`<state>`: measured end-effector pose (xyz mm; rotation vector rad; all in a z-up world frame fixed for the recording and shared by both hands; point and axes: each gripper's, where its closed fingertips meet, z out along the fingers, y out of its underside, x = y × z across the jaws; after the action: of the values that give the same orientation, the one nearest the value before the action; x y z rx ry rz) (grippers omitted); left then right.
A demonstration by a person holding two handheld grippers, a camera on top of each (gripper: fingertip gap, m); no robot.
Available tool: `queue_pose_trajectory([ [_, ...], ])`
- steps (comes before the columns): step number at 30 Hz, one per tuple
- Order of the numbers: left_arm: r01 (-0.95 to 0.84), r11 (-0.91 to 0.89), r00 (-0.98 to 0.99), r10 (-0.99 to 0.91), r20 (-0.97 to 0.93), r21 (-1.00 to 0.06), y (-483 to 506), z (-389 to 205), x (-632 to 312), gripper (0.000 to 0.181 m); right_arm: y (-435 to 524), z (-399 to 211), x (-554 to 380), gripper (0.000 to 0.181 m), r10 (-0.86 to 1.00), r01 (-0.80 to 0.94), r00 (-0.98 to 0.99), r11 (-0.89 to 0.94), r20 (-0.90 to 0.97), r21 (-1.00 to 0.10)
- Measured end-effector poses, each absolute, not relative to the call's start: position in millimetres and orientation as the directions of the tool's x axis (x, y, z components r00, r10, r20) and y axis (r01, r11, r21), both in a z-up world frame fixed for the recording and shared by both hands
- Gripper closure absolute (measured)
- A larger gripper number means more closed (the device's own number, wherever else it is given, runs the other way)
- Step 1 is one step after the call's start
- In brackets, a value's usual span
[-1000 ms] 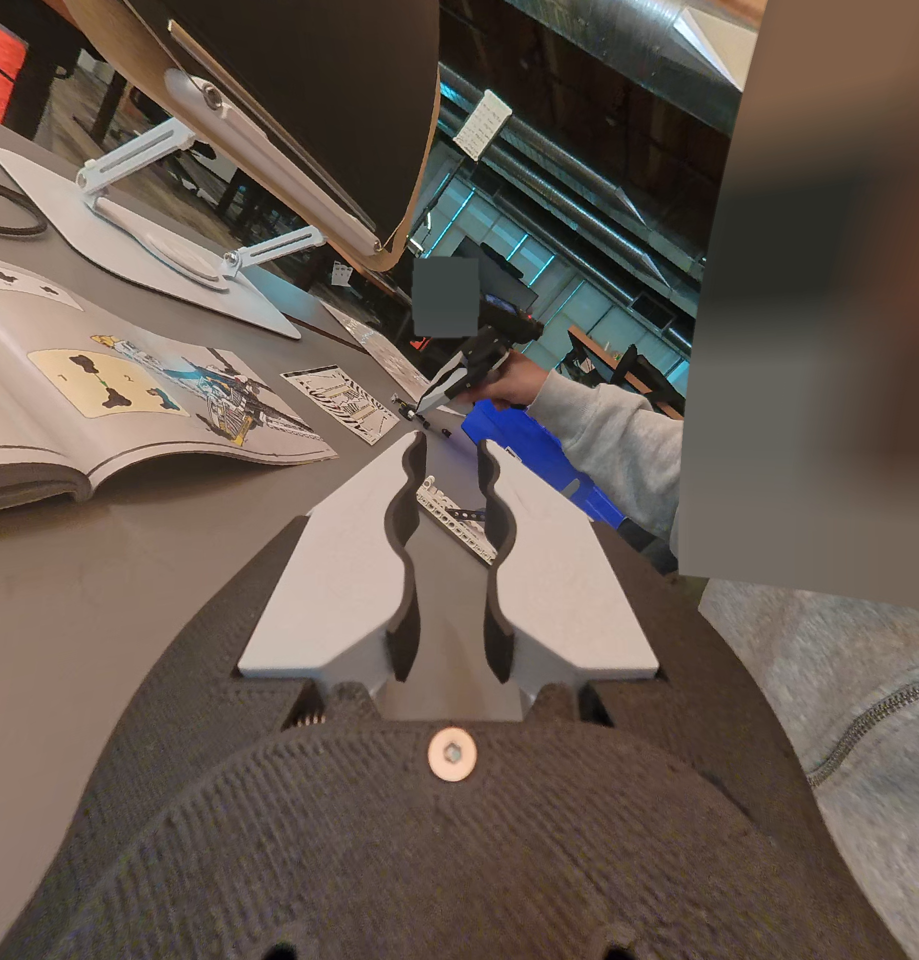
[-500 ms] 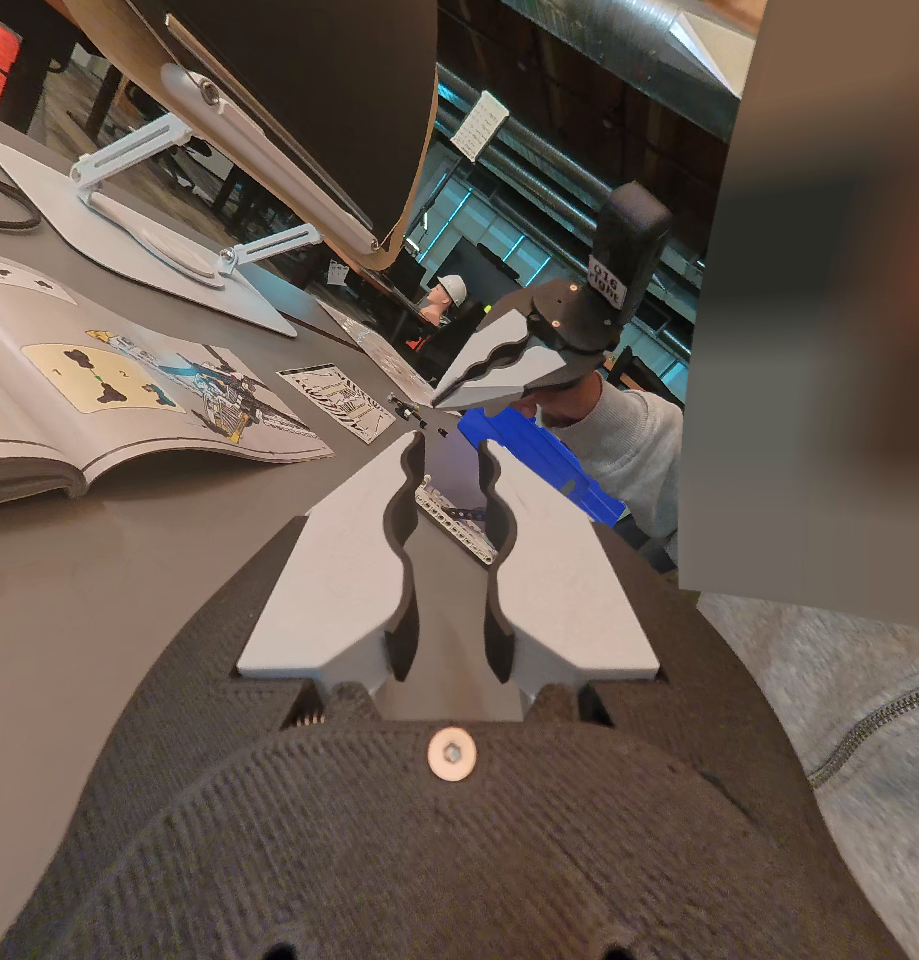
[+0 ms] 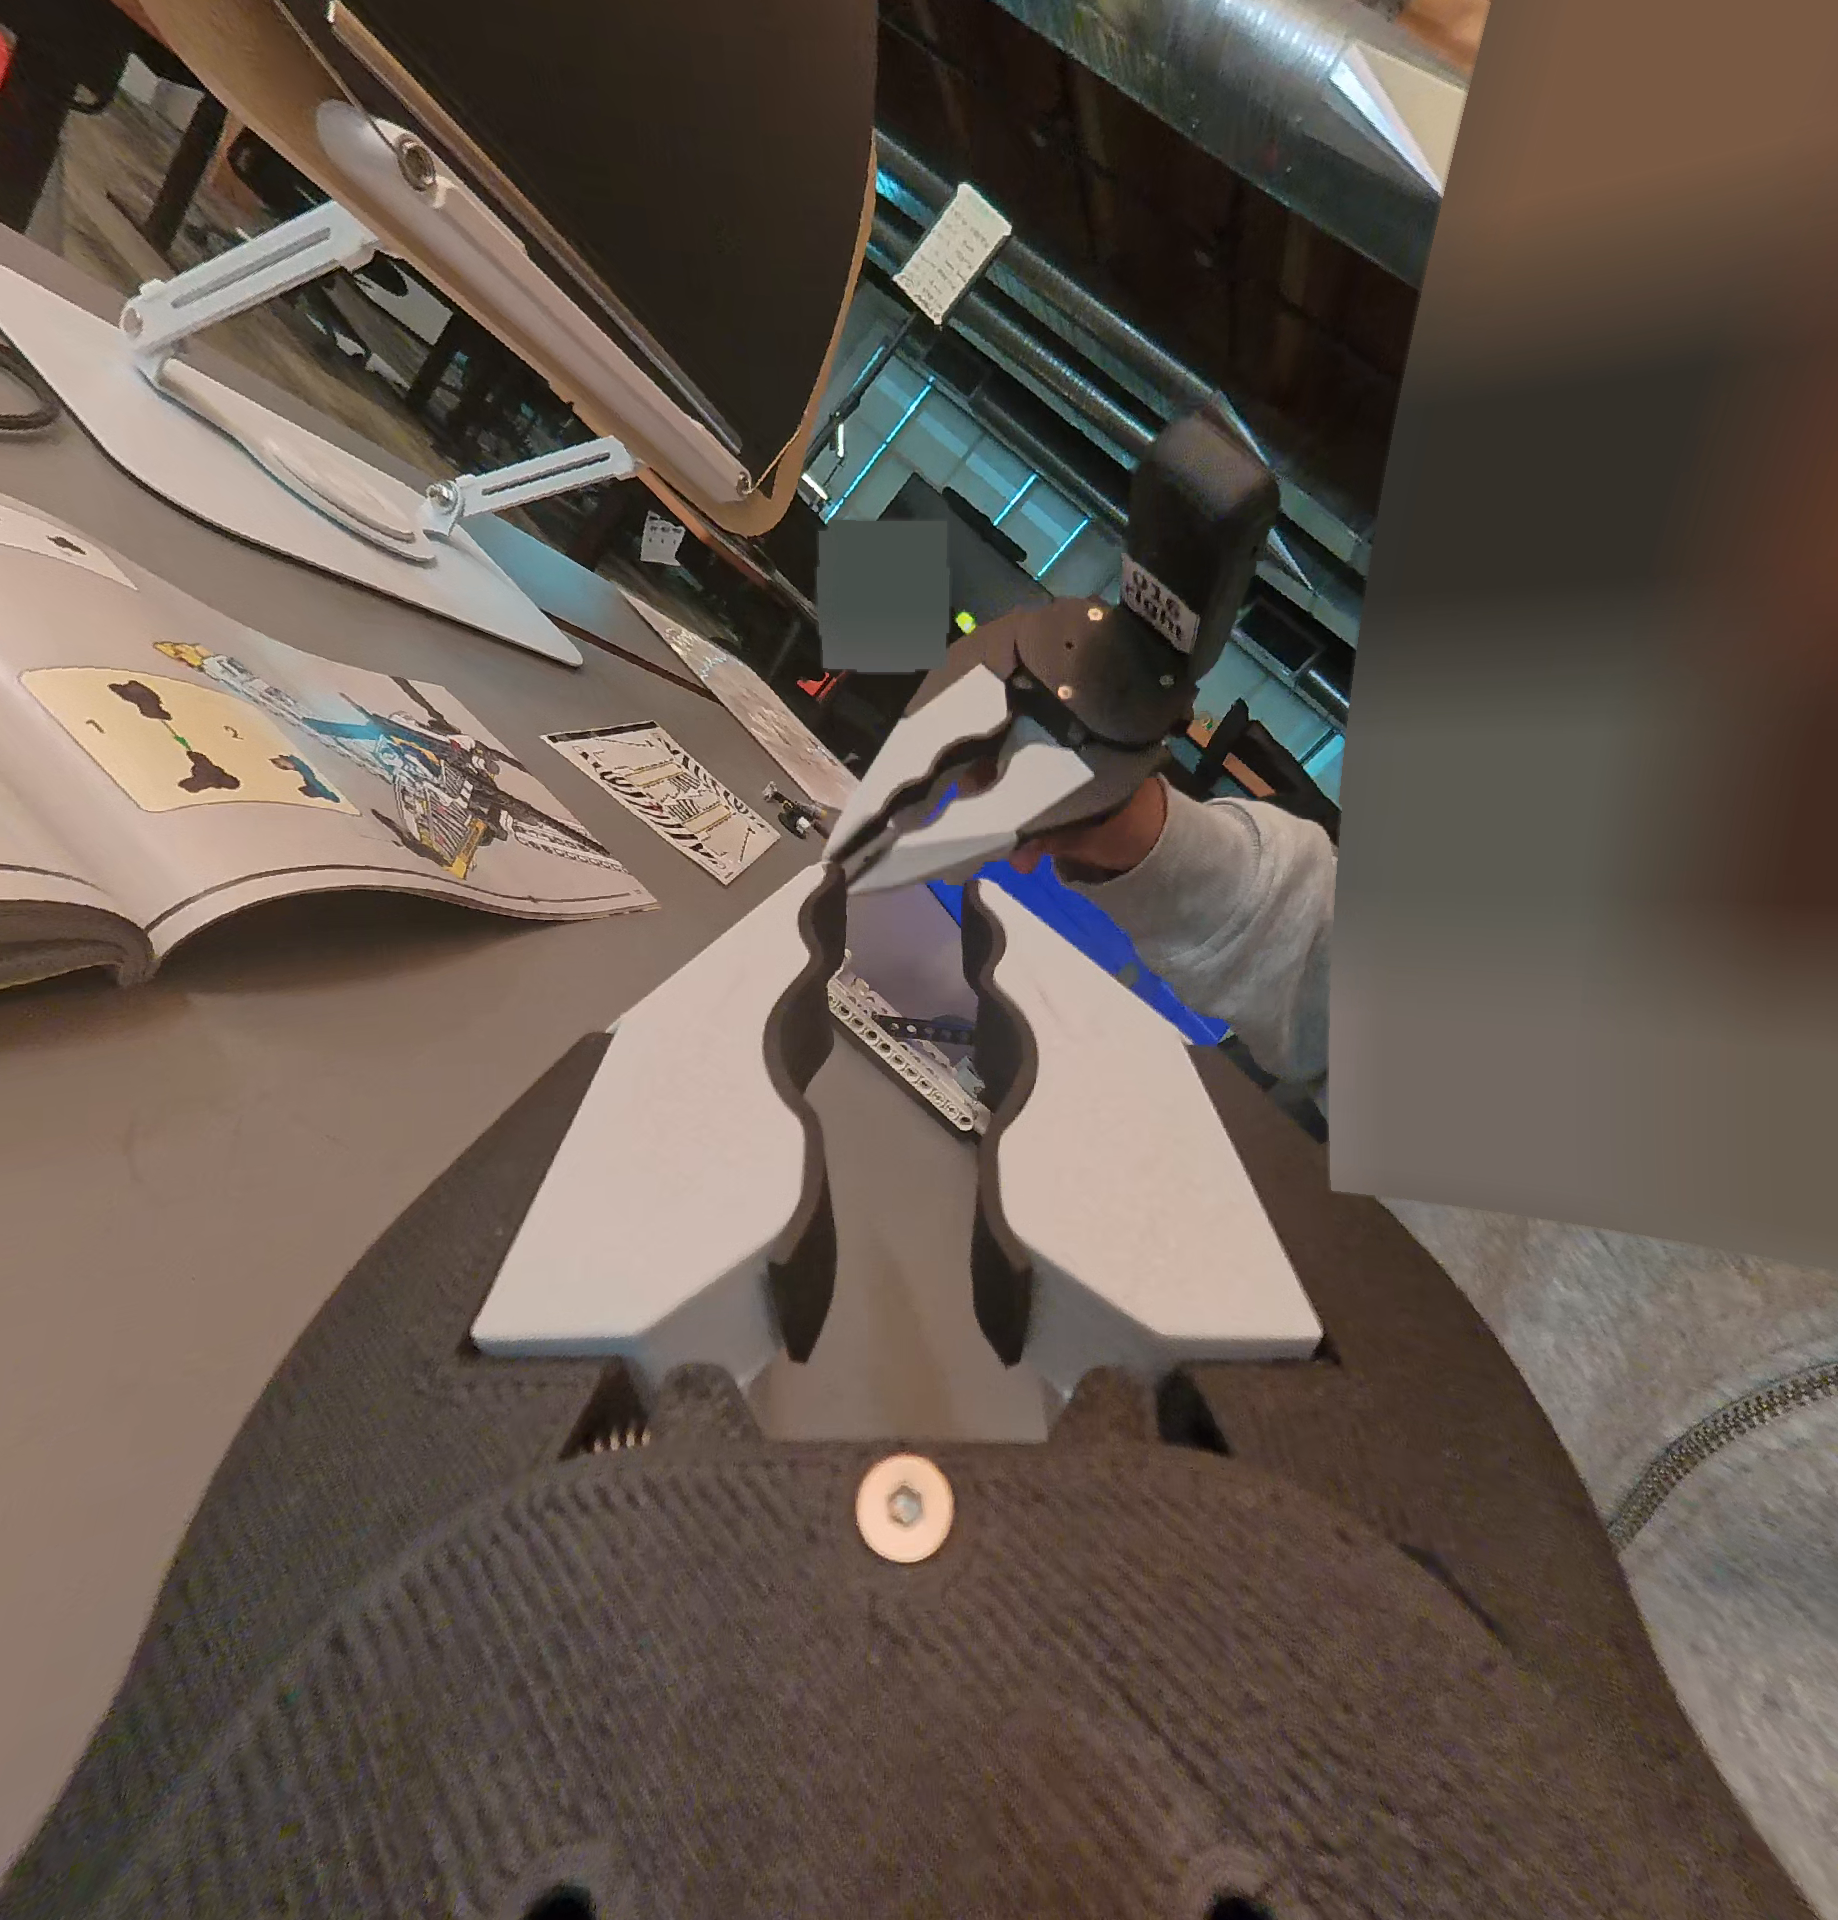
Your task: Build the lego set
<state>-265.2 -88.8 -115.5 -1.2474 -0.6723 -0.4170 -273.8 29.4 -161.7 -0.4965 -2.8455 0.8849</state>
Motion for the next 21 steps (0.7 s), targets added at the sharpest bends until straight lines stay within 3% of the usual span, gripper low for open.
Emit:
queue_pose_trajectory([
  [12, 0.635, 0.277, 0.736, 0.066, 0.673, -0.721, -89, -117, -265, 0.161, -21, -211, -224, 0.167, 0.079, 0.101, -0.995, 0.903, -0.069, -0.418],
  [15, 0.637, 0.285, 0.733, 0.062, 0.677, -0.716, -90, -116, -265, 0.161, -2, -191, -250, 0.169, 0.122, 0.108, -0.992, 0.910, 0.010, -0.400],
  [21, 0.650, 0.291, 0.724, 0.043, 0.688, -0.702, -90, -115, -265, 0.160, 42, -133, -301, 0.171, 0.353, 0.262, -0.933, 0.802, 0.072, -0.536],
])
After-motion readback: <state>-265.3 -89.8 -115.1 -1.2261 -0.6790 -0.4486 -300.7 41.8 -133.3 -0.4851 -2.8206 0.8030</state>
